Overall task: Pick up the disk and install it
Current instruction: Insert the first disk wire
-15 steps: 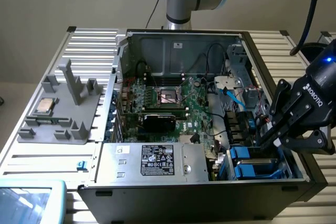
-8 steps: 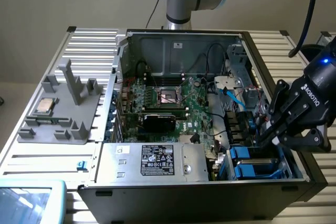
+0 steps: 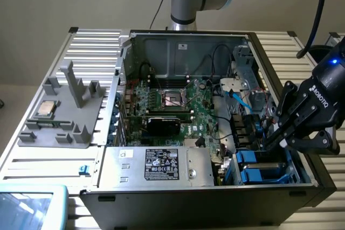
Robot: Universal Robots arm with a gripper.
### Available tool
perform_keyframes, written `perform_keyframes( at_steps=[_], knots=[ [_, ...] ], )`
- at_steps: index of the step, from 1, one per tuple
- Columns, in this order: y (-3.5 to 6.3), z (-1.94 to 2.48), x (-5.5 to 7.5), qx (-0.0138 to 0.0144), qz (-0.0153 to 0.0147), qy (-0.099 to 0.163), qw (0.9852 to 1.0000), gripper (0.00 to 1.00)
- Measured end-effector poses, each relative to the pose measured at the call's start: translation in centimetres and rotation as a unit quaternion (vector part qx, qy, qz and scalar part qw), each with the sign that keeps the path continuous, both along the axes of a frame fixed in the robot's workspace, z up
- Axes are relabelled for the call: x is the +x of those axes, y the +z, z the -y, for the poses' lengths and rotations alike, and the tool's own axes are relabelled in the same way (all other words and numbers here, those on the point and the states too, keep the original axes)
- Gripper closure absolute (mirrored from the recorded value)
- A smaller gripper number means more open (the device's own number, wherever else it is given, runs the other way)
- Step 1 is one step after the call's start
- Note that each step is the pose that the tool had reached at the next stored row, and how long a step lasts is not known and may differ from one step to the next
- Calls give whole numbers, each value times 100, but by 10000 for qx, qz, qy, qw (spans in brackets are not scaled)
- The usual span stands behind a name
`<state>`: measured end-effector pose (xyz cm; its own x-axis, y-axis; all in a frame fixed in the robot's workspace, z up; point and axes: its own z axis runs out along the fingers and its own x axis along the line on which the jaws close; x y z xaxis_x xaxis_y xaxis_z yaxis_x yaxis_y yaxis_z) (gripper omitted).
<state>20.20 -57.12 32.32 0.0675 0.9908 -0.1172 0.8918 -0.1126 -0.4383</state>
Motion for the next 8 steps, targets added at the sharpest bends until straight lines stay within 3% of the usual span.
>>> perform_keyframes(
  at_steps=[8],
  knots=[
    [-11,-10,1,-1,0,5,10000,84]
  ],
)
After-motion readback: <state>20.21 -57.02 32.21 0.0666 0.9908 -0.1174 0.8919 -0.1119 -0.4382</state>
